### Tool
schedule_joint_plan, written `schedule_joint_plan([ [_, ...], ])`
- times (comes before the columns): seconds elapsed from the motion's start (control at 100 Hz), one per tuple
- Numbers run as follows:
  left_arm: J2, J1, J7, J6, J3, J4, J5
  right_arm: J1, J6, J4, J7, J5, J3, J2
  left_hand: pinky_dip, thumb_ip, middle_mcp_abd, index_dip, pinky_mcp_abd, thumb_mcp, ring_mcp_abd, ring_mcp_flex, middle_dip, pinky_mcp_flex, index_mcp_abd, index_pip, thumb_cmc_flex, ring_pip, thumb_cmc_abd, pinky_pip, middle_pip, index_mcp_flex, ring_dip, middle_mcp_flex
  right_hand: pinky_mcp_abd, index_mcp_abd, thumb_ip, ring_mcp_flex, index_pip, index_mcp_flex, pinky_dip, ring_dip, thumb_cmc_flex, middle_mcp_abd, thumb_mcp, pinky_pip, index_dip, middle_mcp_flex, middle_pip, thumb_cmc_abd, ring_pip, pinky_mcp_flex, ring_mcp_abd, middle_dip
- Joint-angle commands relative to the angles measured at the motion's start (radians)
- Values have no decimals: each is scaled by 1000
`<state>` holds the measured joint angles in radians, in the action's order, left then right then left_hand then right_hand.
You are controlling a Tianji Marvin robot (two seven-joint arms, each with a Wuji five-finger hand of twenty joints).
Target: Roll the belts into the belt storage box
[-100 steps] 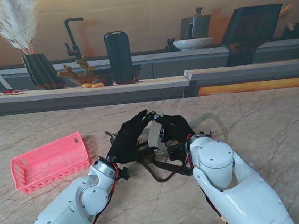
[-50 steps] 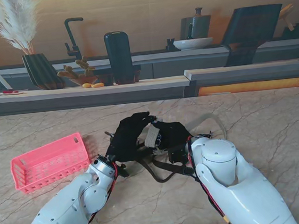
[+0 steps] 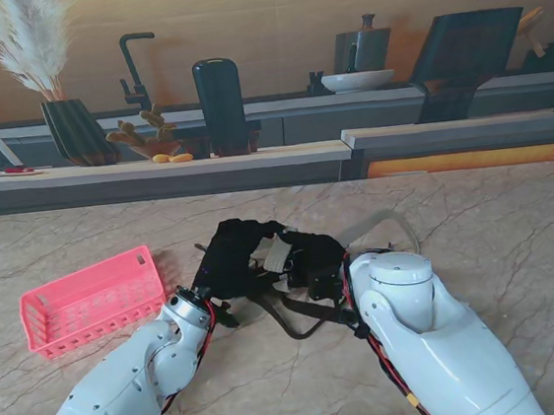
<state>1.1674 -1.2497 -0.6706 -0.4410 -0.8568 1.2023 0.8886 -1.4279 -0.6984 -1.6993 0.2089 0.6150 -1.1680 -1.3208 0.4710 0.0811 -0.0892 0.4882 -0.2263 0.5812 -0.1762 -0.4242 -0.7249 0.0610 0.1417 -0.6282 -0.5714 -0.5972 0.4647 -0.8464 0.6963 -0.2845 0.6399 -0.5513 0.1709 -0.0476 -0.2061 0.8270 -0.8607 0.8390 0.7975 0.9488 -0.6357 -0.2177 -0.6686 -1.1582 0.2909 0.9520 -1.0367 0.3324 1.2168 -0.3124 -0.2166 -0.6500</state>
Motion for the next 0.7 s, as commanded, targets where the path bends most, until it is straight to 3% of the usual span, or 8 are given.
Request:
schedule_joint_plan([
  [0.0, 12, -12, -8, -15, 0, 23, -1, 4, -18, 11, -2, -7, 5, -12, 17, -5, 42, 63, -3, 48, 25, -42, -34, 15, -292, -139, -97, -42, -95, -37, 53, -31, 32, -46, 21, 11, 78, 8, -25, 81, 13, 10, -47, -64, -13, -27, 20, 17, -26, -104, 38, -11, -10, -2],
  [0.05, 15, -16, -11, -20, -3, 25, -7, 9, -31, 17, -10, -15, 6, -12, 21, -5, 51, 70, -3, 45, 27, -73, -51, 29, -293, -160, -111, -65, -105, -53, 83, -59, 46, -82, 23, 8, 79, 9, -23, 83, 14, 9, -48, -66, -15, -29, 19, 19, -26, -101, 39, -11, -12, -1],
  [0.1, 17, -19, -13, -24, -5, 28, -11, 14, -40, 23, -21, -24, 8, -11, 20, 29, 57, 53, -3, 2, 29, -94, -87, 38, -296, -185, -153, -84, -99, -73, 100, -74, 64, -107, 24, 6, 79, 10, -20, 85, 14, 8, -48, -69, -16, -33, 18, 20, -25, -99, 40, -11, -14, 0],
  [0.16, 19, -22, -16, -31, -7, 31, -16, 19, -48, 29, -31, -35, 11, -10, 17, 47, 67, 29, 1, -61, 33, -125, -153, 54, -304, -227, -211, -106, -94, -91, 102, -97, 78, -151, 26, 3, 80, 10, -19, 87, 13, 7, -50, -71, -17, -36, 18, 21, -26, -95, 42, -9, -17, 0],
  [0.29, 25, -29, -15, -40, -13, 40, -30, 30, -55, 41, -73, -73, 22, 0, 24, 36, 87, -12, 6, -223, 41, -193, -181, 86, -302, -344, -337, -146, -124, -125, 119, -186, 92, -238, 29, -2, 80, 7, -13, 86, 12, 5, -55, -78, -16, -42, 16, 18, -24, -85, 43, -5, -23, 2],
  [0.48, 35, -34, -18, -41, -18, 46, -55, 39, -45, 48, -133, -128, 38, 20, 50, 30, 84, -41, 4, -247, 42, -304, -141, 163, -266, -407, -382, -206, -157, -191, 150, -302, 104, -348, 26, -3, 77, -4, -4, 78, 6, 0, -65, -81, -5, -42, 14, 5, -17, -70, 38, 1, -22, 6],
  [0.59, 40, -40, -4, -38, -25, 54, -79, 39, -40, 42, -159, -153, 39, 31, 60, 22, 79, -41, 1, -226, 41, -329, -135, 185, -240, -432, -377, -239, -148, -217, 180, -314, 118, -369, 24, 1, 74, -9, 2, 70, 2, -4, -56, -80, 9, -41, 11, -5, -12, -51, 33, 2, -18, 8],
  [0.69, 47, -50, 18, -31, -36, 67, -117, 36, -39, 34, -181, -195, 39, 43, 69, 21, 77, -9, 6, -154, 41, -329, -161, 181, -213, -453, -339, -284, -132, -234, 240, -308, 166, -365, 22, -7, 100, -33, 56, 58, -17, -19, 26, -81, 16, -33, 23, -35, 9, -11, 10, 10, -12, 18],
])
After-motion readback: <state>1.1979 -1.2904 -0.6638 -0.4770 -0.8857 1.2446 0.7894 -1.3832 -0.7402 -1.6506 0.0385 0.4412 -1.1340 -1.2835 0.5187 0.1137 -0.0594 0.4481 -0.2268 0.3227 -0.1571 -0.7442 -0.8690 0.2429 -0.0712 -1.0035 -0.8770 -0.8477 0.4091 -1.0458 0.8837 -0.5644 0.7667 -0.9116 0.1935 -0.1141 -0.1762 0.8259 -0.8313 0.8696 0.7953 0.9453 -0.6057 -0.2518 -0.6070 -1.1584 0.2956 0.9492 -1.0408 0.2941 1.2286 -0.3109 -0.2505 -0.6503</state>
